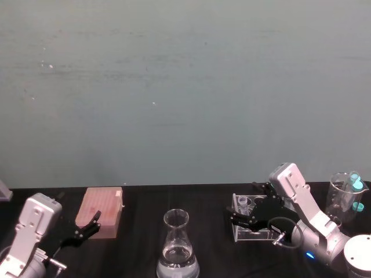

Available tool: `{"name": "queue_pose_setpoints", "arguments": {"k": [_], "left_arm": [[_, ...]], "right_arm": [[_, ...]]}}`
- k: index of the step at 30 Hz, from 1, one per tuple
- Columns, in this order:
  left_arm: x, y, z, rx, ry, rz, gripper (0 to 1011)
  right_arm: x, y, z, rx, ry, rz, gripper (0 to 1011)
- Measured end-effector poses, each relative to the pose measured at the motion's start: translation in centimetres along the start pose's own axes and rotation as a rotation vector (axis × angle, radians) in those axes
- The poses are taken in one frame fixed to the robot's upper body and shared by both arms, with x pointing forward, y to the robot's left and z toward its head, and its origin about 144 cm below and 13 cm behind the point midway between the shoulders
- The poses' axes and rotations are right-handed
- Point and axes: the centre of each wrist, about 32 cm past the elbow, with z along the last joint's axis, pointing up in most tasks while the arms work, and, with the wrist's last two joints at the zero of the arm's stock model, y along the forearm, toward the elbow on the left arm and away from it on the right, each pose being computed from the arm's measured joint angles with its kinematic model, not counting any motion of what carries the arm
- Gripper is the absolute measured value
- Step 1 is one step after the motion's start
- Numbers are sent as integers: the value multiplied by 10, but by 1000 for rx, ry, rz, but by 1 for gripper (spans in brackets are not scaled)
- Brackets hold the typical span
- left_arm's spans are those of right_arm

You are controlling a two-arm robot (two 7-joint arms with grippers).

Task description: Pour the liquid from the test tube into the beaker using one hand.

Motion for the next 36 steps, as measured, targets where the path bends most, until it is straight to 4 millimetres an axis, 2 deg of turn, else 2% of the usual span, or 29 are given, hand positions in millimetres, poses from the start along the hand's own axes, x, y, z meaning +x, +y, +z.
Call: {"name": "queue_pose_setpoints", "arguments": {"k": [36], "left_arm": [[0, 0, 0, 0, 0, 0, 1000]], "right_arm": [[-1, 1, -3, -34, 41, 4, 1000]]}}
